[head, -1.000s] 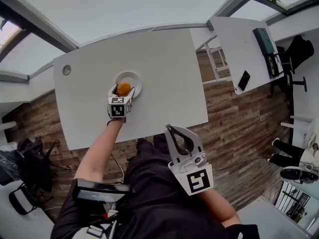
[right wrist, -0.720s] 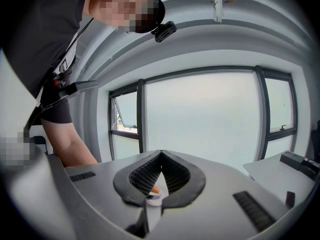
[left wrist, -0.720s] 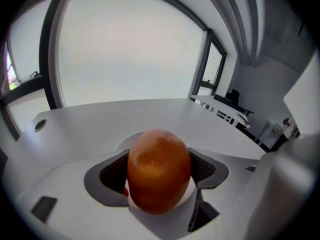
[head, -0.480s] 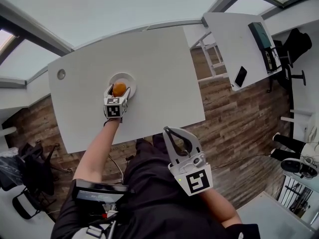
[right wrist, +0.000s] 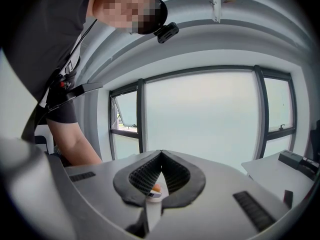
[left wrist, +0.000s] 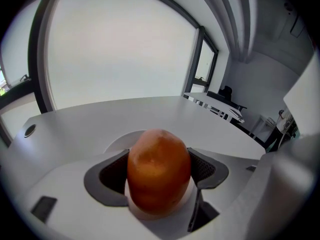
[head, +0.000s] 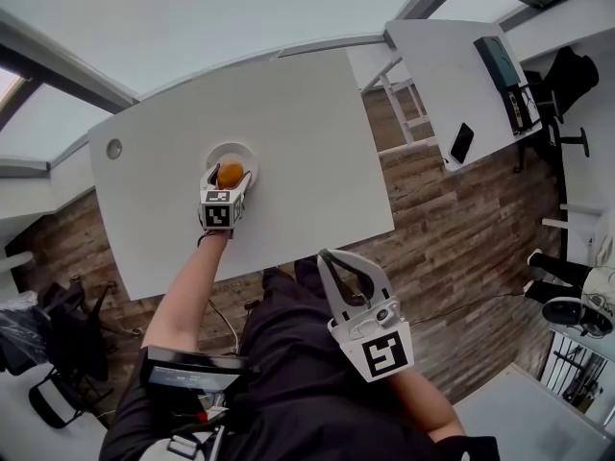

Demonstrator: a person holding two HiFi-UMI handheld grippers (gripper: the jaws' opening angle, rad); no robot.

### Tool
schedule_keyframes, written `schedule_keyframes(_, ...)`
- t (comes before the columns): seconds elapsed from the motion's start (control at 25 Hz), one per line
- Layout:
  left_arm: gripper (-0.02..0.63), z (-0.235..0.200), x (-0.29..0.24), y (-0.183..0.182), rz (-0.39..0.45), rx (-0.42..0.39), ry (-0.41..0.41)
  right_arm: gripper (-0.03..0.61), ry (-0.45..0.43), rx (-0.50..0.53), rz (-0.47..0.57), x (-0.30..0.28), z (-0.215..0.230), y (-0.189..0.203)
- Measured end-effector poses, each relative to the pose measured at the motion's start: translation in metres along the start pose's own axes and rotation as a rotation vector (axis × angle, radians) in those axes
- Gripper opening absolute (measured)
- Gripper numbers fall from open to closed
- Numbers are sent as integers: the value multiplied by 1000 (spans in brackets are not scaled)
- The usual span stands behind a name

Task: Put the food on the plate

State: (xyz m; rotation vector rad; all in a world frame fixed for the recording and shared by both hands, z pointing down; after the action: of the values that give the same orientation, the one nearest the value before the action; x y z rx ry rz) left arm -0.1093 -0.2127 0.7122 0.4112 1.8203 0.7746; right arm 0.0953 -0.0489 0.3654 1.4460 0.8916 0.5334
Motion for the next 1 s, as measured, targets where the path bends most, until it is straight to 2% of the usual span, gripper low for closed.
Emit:
schedule_keyframes(0.48, 342, -8, -1, -2, 1, -3, -12, 5, 30, 7, -18, 10, -4, 3)
schedule_keyframes(0.56, 383, -7, -2, -3, -1, -2, -11, 5, 31, 5, -19, 10, -4, 3)
schedule_keyframes(0.84, 383, -8, 2, -5, 23, 1, -20, 5, 20, 9, -11, 8, -2, 3)
schedule_keyframes(1.0, 383, -1, 16, -12, 64, -6, -30, 5, 9, 2, -7, 8, -5, 2)
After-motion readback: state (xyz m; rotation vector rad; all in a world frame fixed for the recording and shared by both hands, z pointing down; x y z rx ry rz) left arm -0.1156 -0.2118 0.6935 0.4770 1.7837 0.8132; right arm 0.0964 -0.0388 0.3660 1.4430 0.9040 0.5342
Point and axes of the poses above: the fingertips, and each gripper's own axes: x backward along the fingers, z to its right, y out of its underside, the point moved 5 cm from there along x, backward along the fingers, and after that the axes turned 6 degrees about x, right-handed, at the moved point
